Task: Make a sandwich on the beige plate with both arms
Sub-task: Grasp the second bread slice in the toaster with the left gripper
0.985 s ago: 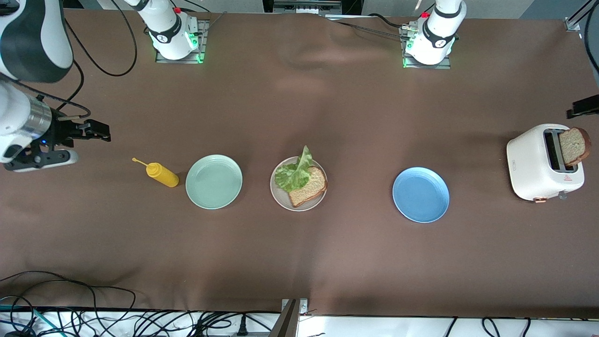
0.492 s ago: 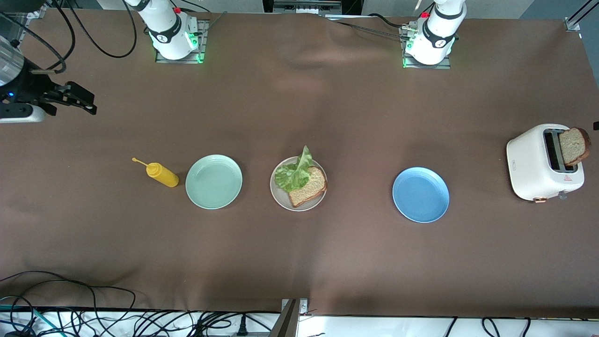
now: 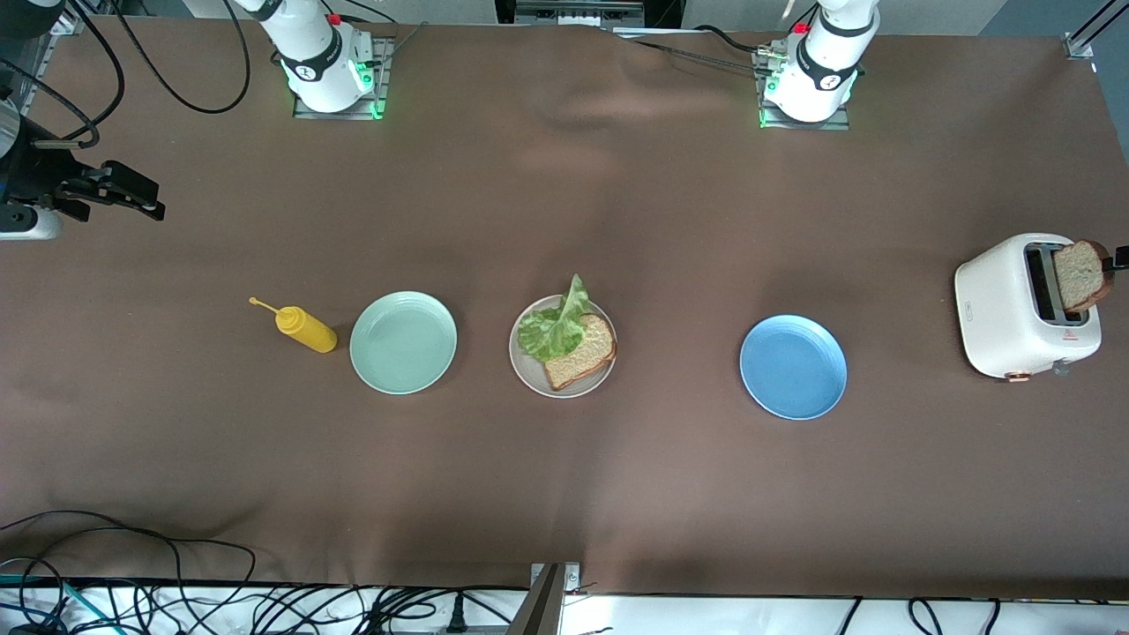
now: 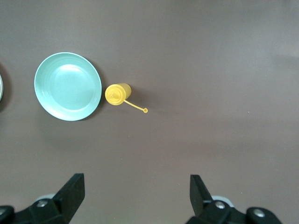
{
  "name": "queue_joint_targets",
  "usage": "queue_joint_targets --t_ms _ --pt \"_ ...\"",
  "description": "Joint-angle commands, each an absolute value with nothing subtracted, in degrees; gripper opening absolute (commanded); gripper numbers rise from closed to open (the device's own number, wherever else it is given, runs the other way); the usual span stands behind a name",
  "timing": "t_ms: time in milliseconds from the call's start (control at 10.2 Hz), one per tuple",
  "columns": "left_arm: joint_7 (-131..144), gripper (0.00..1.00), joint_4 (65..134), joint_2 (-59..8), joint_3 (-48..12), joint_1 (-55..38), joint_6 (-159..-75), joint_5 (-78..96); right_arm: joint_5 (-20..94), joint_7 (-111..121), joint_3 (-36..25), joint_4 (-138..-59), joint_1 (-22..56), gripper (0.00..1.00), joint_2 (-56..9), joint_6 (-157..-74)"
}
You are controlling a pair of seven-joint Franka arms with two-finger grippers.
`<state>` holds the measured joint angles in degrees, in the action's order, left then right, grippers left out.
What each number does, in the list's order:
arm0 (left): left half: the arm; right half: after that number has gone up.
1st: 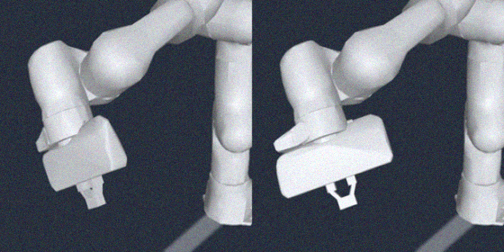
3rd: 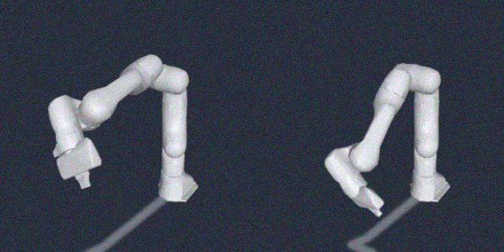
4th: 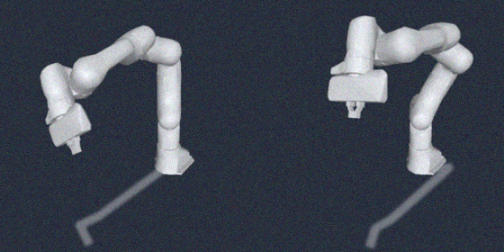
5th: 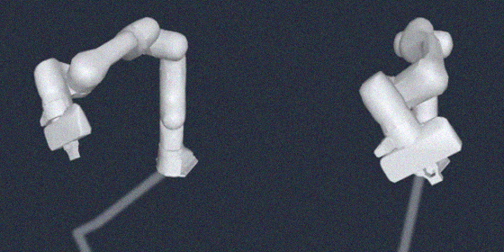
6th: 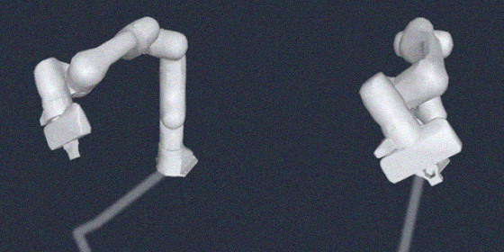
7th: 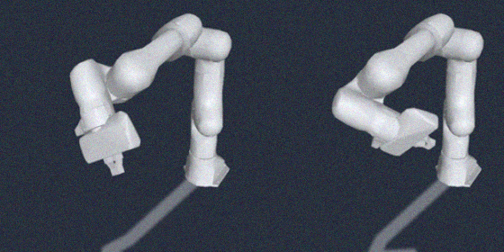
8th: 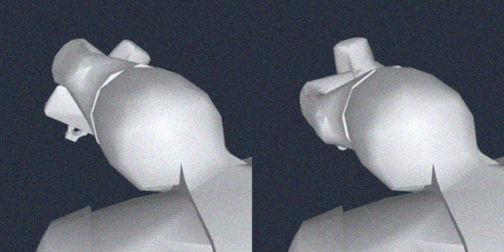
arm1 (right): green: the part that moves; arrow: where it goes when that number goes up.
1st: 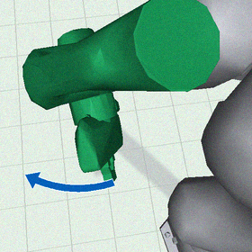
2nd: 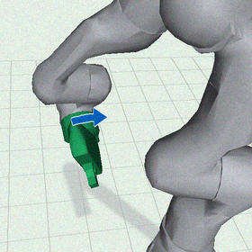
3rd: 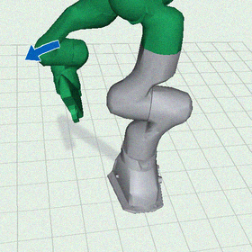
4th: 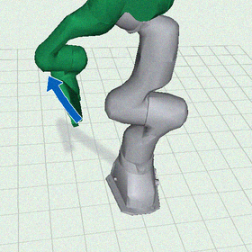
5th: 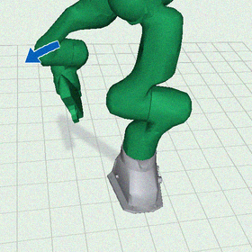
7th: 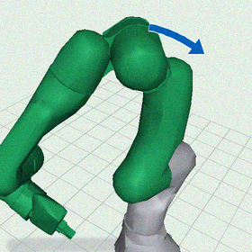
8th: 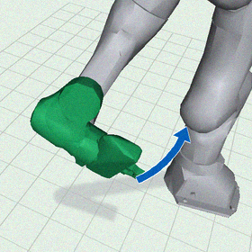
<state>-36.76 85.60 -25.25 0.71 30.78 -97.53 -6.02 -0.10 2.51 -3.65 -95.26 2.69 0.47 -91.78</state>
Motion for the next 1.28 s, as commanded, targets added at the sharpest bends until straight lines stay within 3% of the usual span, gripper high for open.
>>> queue_joint_targets --t_ms 0,197,295,394,492,591,886,1182 --pt "-38.5 0.99 85.0 -27.1 0.1 31.6 -97.6 -4.8 1.1 3.4 -3.5 -93.5 2.3 1.00 -0.1 -90.7" --pt "-38.5 0.84 85.0 -28.2 0.0 31.6 -97.1 -4.5 0.9 3.2 -3.5 -93.6 2.3 1.00 -0.1 -90.2" --pt "-38.5 0.61 85.1 -28.6 0.0 31.6 -96.6 -3.1 0.8 2.7 -3.4 -93.5 2.4 1.00 -0.2 -90.3" --pt "-38.5 0.30 85.0 -29.1 0.1 31.8 -96.5 -2.3 0.8 2.6 -3.4 -93.5 2.4 1.00 -0.2 -90.3" --pt "-38.5 0.06 85.0 -29.2 0.1 31.9 -96.5 -2.2 0.8 2.7 -3.5 -93.4 2.4 1.00 0.0 -90.4" --pt "-38.4 0.00 85.0 -29.2 0.0 31.8 -96.1 -2.1 0.5 2.7 -3.4 -93.3 2.4 1.00 0.1 -90.3" --pt "-38.3 0.00 83.3 -28.6 -0.3 31.6 -91.2 -0.6 1.1 3.4 -5.9 -91.9 2.0 1.00 0.0 -90.3" --pt "-38.1 0.00 74.2 -28.5 -1.0 30.9 -79.3 0.4 1.1 3.1 -5.8 -91.9 2.0 1.00 0.1 -90.1"
